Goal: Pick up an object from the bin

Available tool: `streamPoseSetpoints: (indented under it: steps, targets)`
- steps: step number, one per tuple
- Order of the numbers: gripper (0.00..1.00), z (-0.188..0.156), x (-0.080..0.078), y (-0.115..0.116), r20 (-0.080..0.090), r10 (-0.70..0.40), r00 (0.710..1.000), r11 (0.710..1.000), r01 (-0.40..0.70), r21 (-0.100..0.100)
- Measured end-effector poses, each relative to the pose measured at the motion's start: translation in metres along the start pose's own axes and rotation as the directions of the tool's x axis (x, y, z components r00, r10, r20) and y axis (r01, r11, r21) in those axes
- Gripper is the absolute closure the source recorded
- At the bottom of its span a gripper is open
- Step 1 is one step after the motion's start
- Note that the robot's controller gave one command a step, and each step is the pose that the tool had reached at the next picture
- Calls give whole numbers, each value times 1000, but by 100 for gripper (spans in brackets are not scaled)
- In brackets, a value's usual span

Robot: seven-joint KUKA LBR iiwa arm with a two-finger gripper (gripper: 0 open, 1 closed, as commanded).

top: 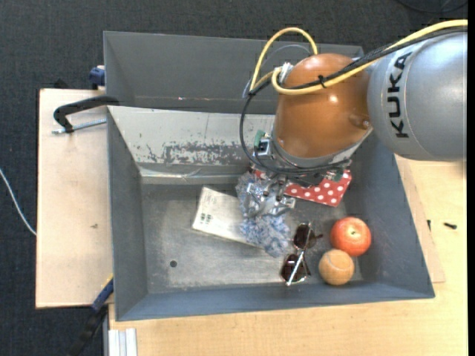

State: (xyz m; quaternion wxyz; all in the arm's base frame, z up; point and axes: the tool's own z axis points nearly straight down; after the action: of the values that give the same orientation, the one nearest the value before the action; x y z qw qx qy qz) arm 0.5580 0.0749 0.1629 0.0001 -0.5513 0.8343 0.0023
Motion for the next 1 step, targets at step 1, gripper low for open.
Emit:
streamPoseSetpoints:
  steps: [1]
  targets:
    - [100, 0, 0, 0, 0, 0, 1000, 1000, 0, 0]
